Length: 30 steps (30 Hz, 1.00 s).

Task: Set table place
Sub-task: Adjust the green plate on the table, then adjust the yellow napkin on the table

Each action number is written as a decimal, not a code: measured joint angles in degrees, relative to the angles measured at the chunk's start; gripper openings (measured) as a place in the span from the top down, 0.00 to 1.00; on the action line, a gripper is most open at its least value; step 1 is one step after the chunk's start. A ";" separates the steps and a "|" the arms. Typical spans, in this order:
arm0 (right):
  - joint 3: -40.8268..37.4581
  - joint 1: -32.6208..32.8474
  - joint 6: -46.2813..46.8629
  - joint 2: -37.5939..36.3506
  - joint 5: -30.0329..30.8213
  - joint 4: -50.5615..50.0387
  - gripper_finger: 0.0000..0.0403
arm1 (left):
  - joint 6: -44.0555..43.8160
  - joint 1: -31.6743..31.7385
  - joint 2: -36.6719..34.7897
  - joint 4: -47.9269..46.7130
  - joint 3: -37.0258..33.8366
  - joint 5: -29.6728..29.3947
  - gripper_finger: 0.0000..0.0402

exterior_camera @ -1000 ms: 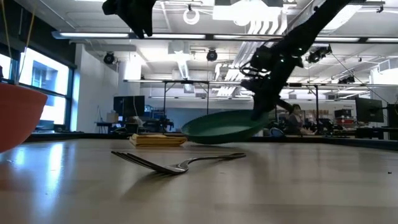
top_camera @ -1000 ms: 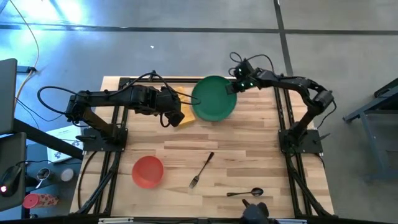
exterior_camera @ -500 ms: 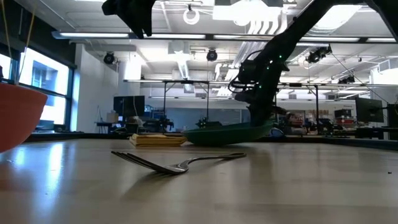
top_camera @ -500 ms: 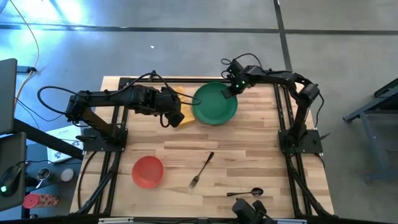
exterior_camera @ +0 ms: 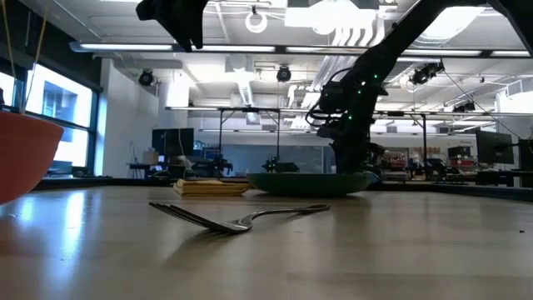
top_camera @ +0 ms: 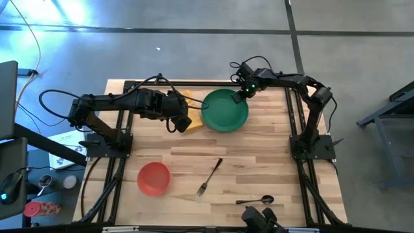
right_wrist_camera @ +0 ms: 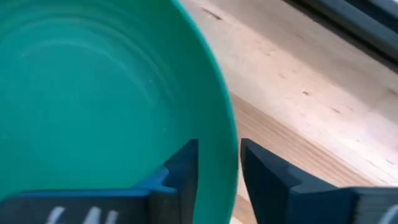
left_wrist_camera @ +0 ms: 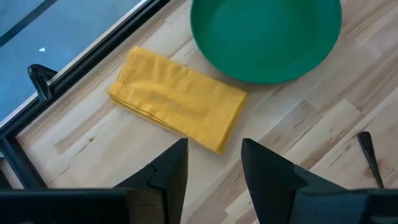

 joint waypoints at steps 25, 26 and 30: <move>0.02 6.53 6.55 -48.83 9.50 -11.76 0.97 | 15.63 14.32 19.02 23.22 -14.80 22.95 0.99; 0.02 6.50 7.21 -50.48 10.37 -11.93 0.96 | 15.74 13.63 19.94 23.27 -14.80 22.87 0.99; 0.02 6.48 7.68 -55.48 11.94 -12.27 0.99 | 15.46 11.00 22.83 23.30 -14.80 22.14 1.00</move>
